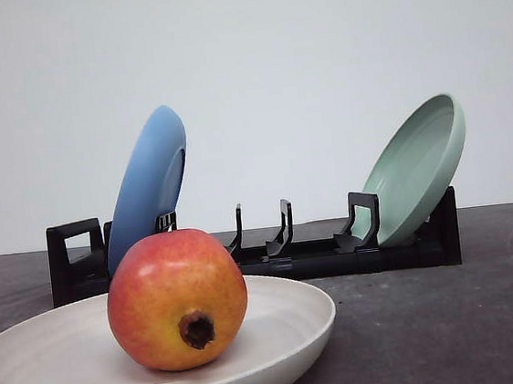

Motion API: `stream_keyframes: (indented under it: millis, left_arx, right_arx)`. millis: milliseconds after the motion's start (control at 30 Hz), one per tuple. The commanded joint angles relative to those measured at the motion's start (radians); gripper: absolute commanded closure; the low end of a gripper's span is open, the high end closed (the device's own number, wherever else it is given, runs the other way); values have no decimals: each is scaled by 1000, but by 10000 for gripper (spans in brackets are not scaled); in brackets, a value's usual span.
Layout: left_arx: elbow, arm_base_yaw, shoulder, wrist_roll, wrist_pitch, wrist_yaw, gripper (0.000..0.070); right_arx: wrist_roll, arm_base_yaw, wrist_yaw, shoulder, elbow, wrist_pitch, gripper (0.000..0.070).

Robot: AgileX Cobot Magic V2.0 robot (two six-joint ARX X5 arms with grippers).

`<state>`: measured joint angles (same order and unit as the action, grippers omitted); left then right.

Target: Place pomegranate in white plate

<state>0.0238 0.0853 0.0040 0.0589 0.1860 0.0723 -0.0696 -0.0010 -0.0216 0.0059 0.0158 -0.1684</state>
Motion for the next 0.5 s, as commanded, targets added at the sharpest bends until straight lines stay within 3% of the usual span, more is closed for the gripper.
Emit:
stream_keyframes:
  millis: [0, 467]
  left_arx:
    - [-12, -1, -1, -4, 0, -2, 700]
    - [-12, -1, -1, -4, 0, -2, 700]
  right_arx:
    - [18, 0, 3, -2, -5, 12, 697]
    - [18, 0, 3, -2, -5, 12, 697]
